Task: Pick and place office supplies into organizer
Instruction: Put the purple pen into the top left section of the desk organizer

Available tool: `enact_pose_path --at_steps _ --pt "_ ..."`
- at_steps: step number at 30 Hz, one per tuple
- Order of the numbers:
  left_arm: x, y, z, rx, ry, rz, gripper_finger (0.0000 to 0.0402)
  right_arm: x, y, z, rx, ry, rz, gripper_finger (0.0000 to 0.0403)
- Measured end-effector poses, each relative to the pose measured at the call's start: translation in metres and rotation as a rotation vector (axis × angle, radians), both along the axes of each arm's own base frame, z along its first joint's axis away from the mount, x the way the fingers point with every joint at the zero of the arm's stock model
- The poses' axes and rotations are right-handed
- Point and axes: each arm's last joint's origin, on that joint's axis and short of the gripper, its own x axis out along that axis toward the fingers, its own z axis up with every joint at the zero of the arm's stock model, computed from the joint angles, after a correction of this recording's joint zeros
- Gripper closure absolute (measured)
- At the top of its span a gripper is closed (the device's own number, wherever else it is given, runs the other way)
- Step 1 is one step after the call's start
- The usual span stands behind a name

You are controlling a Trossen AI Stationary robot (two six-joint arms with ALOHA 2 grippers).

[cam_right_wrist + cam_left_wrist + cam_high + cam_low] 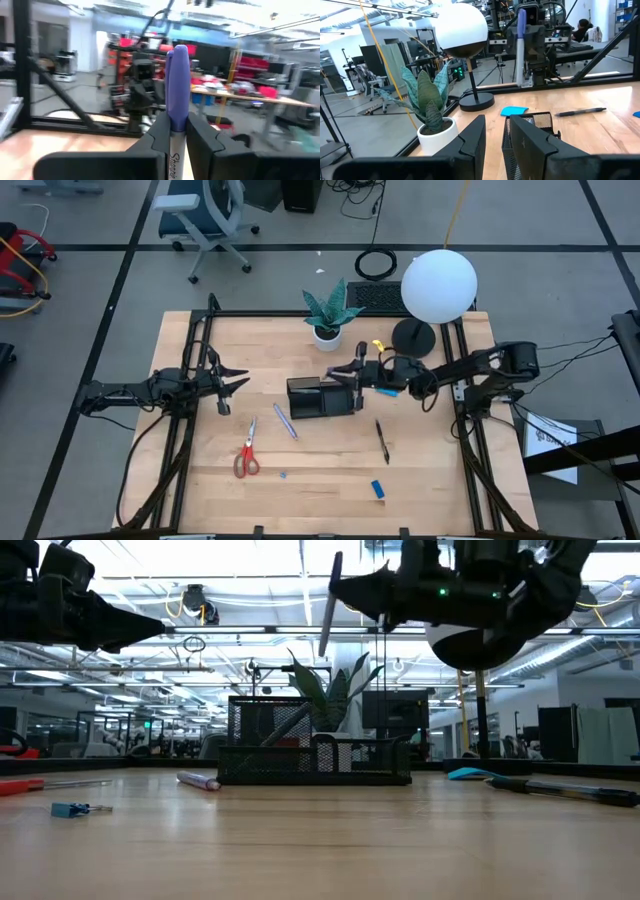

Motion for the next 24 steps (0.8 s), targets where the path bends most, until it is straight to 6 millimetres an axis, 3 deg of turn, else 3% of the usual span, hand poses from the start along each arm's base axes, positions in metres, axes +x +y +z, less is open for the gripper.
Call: enact_pose_path --at_steps 12,24 --pt "0.000 0.000 0.000 0.000 0.000 0.000 0.0304 0.037 -0.003 -0.031 0.015 0.090 0.024 0.0373" --pt "0.000 0.000 0.000 0.000 0.000 0.000 0.0304 0.041 -0.009 -0.044 0.020 0.168 0.006 0.0373"
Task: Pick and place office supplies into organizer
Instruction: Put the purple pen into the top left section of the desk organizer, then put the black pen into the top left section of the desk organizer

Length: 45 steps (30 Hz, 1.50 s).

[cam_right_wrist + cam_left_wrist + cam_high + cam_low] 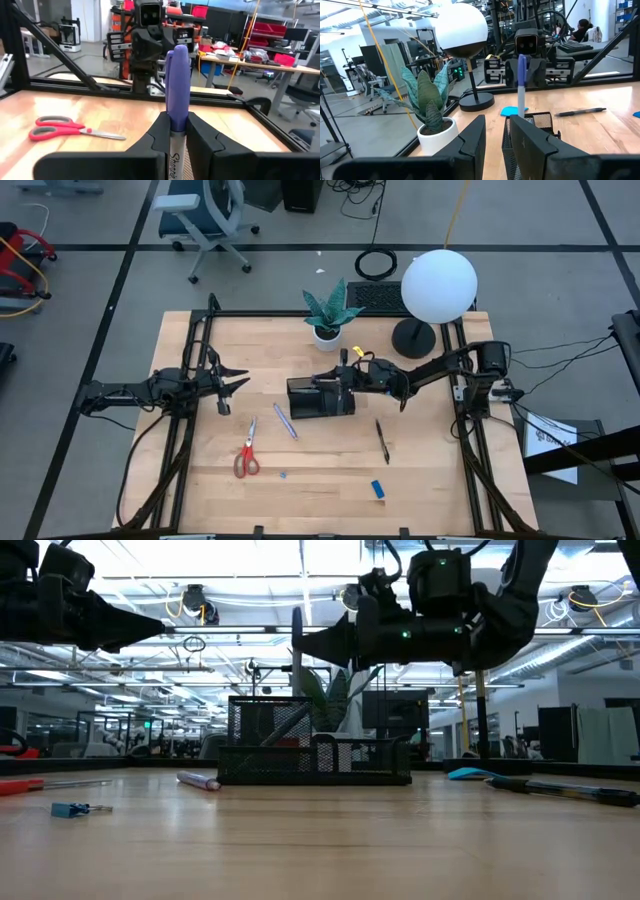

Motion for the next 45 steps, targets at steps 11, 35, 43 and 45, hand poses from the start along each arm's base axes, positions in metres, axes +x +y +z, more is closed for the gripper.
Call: enact_pose_path --at_steps 11,35,43,45 --pt "0.000 0.000 0.000 0.000 0.000 0.000 0.0304 -0.002 -0.013 -0.004 0.022 0.042 -0.040 0.0350" --pt "0.000 0.000 0.000 0.000 0.000 0.000 0.0304 -0.002 -0.013 -0.003 -0.001 0.035 -0.040 0.0333" --pt "0.000 0.000 0.000 0.000 0.000 0.000 0.0304 -0.004 -0.009 0.010 -0.016 -0.004 -0.026 0.0332" --pt "0.000 0.000 0.000 0.000 0.000 0.000 0.0304 -0.005 -0.005 0.016 -0.037 -0.014 -0.016 0.0332"
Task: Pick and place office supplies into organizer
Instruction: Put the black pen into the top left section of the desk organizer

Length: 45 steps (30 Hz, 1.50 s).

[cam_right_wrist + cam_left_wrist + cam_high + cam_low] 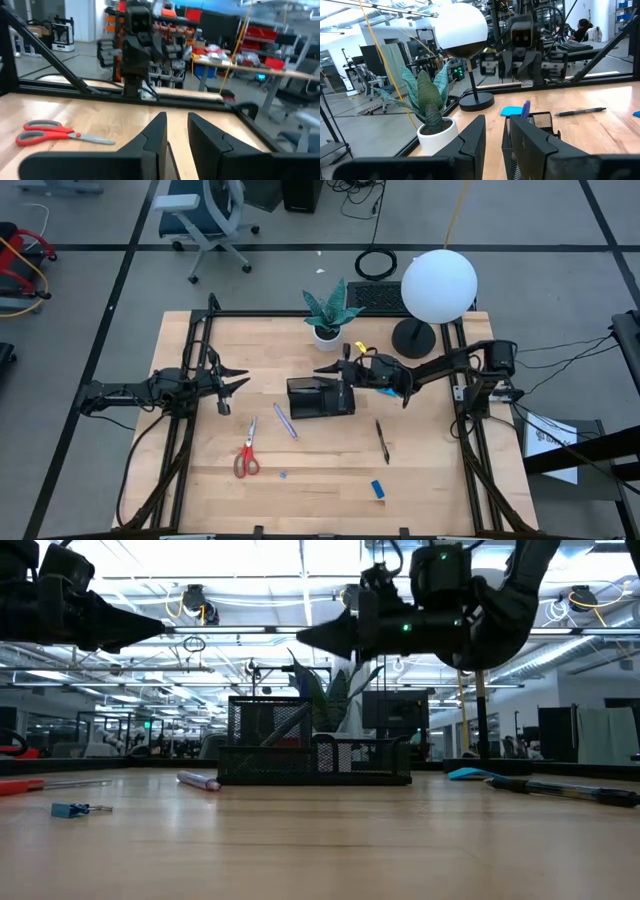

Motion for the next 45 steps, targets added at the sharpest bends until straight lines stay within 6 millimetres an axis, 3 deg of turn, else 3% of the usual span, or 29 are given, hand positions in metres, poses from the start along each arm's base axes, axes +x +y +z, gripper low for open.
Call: enact_pose_path --at_steps 10,18,25,30,38,45 --pt "0.000 0.000 0.000 0.000 0.000 0.000 0.0304 -0.013 0.026 0.028 -0.181 0.076 0.070 0.0332" --pt "0.000 0.000 0.000 0.000 0.000 0.000 0.0304 -0.031 0.031 0.043 -0.181 0.202 0.096 0.0332" --pt "0.000 0.000 0.000 0.000 0.000 0.000 0.0304 -0.048 0.033 0.038 -0.191 0.421 0.129 0.0332" --pt "0.000 0.000 0.000 0.000 -0.001 0.000 0.0304 -0.056 0.046 0.029 -0.241 0.548 0.198 0.0332" --pt "0.000 0.000 0.000 0.000 0.000 0.000 0.0304 -0.062 0.073 0.021 -0.305 0.620 0.312 0.0332" --pt "0.000 0.000 0.000 0.000 0.000 0.000 0.0304 -0.064 0.084 0.020 -0.322 0.629 0.346 0.0332"
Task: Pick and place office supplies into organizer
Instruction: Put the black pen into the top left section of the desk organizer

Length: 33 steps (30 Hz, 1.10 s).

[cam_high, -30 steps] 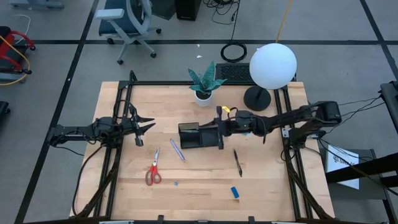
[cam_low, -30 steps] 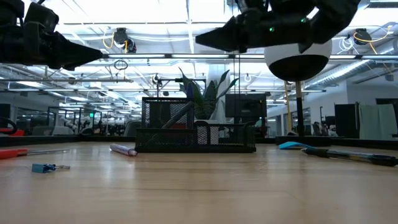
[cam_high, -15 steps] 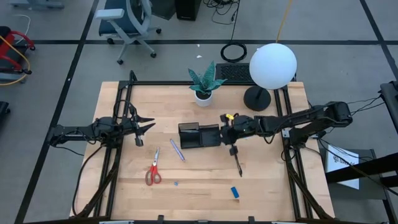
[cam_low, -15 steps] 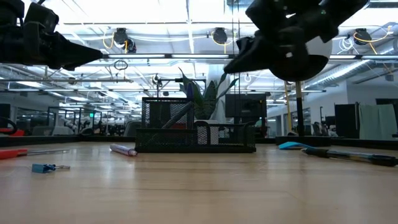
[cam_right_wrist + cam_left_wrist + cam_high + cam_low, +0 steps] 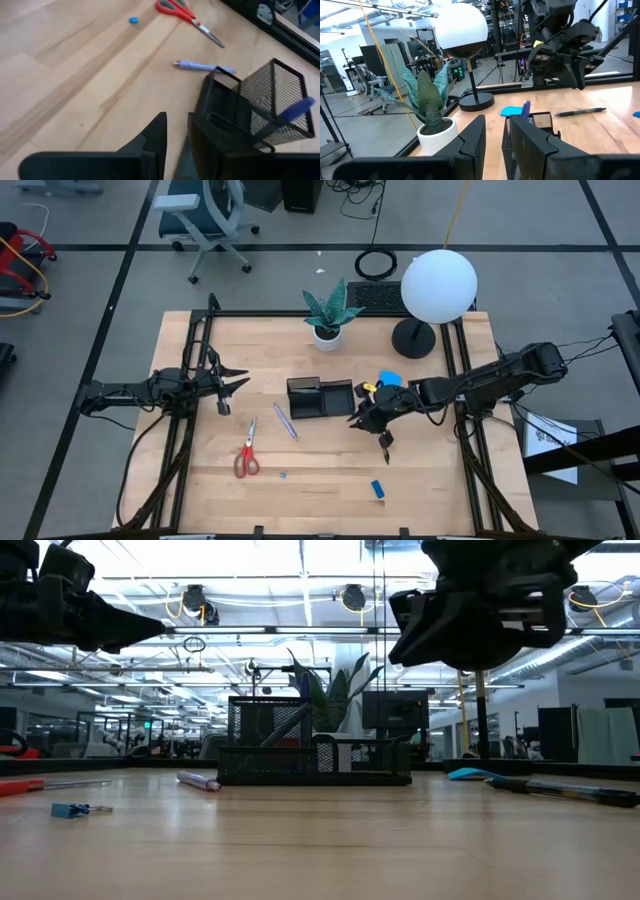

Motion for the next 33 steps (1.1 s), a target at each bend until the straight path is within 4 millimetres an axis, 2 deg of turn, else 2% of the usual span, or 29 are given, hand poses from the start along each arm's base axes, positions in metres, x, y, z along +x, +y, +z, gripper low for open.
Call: enact_pose_path --at_steps 7,12,16,21,27,30,33 --pt "0.000 0.000 0.000 0.000 0.000 0.000 0.0304 -0.005 0.003 -0.005 -0.102 0.043 -0.180 0.0332" --pt "0.000 0.000 0.000 0.000 0.000 0.000 0.0304 -0.008 0.007 -0.005 0.069 0.079 -0.329 0.0332" --pt "0.000 0.000 0.000 0.000 0.000 0.000 0.0304 -0.012 0.017 -0.007 0.166 0.113 -0.375 0.0332" --pt "0.000 0.000 0.000 0.000 0.000 0.000 0.0304 -0.016 0.032 -0.007 0.128 0.111 -0.293 0.0332" --pt "0.000 0.000 0.000 0.000 0.000 0.000 0.0304 -0.022 0.049 -0.007 -0.064 0.093 -0.070 0.0332" --pt "0.000 0.000 0.000 0.000 0.000 0.000 0.0304 -0.025 0.052 -0.009 -0.078 0.117 -0.055 0.0332" --pt "0.000 0.000 0.000 0.000 0.000 0.000 0.0304 -0.034 0.051 -0.014 -0.079 0.213 -0.082 0.0332"
